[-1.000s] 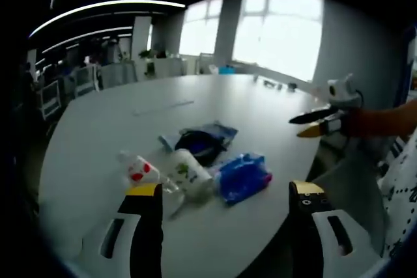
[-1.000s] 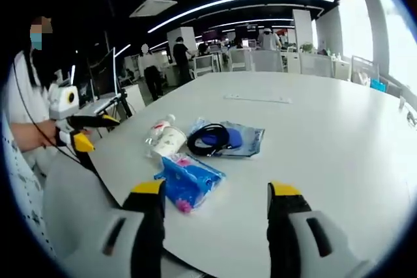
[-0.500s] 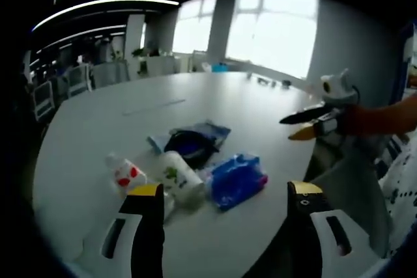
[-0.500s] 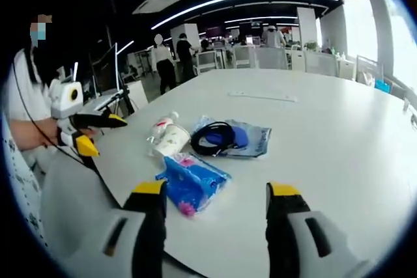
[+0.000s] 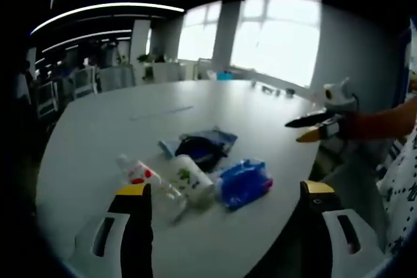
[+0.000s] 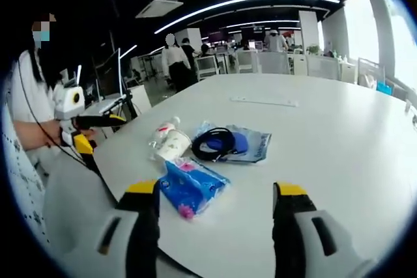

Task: Arrange the tabletop items into an orderly group along one side of the table until the central work area is clear of visible clutter.

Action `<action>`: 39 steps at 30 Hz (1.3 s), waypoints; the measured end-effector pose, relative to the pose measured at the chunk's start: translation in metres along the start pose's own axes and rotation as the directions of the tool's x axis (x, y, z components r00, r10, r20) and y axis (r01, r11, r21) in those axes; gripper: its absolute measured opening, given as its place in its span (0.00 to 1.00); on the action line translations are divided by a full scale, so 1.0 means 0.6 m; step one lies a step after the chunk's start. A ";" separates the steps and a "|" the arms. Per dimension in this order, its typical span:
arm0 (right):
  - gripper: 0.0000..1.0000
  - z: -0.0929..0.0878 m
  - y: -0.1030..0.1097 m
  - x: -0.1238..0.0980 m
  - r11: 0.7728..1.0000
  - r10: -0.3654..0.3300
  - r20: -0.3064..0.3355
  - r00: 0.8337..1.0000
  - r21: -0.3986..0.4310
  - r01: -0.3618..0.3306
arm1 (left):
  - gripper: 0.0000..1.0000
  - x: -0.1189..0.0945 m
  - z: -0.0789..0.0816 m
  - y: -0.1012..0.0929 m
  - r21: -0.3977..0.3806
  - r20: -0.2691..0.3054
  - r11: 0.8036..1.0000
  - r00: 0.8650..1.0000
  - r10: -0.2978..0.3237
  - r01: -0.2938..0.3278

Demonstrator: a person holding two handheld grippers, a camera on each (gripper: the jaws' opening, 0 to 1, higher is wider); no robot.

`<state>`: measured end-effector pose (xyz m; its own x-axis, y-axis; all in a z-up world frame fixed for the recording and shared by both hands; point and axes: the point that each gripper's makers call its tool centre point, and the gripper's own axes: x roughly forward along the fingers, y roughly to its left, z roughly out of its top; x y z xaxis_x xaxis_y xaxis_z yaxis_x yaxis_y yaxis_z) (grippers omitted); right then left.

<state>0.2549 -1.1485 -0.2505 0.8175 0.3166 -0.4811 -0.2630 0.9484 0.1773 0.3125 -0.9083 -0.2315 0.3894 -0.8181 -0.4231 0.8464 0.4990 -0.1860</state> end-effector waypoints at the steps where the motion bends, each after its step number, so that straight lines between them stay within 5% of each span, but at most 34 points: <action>1: 0.69 -0.002 -0.003 -0.003 1.000 -0.004 -0.004 1.000 0.001 0.004 | 0.91 -0.006 -0.002 0.006 -0.008 0.001 1.000 1.000 0.009 -0.009; 39: 0.62 -0.022 0.010 0.027 1.000 -0.001 -0.055 0.998 0.001 0.001 | 0.77 0.042 -0.013 -0.016 0.020 -0.049 1.000 0.999 -0.022 0.023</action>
<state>0.2599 -1.1377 -0.2688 0.7883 0.3161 -0.5278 -0.2616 0.9487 0.1776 0.3113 -0.9314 -0.2474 0.3525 -0.8140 -0.4617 0.8621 0.4744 -0.1783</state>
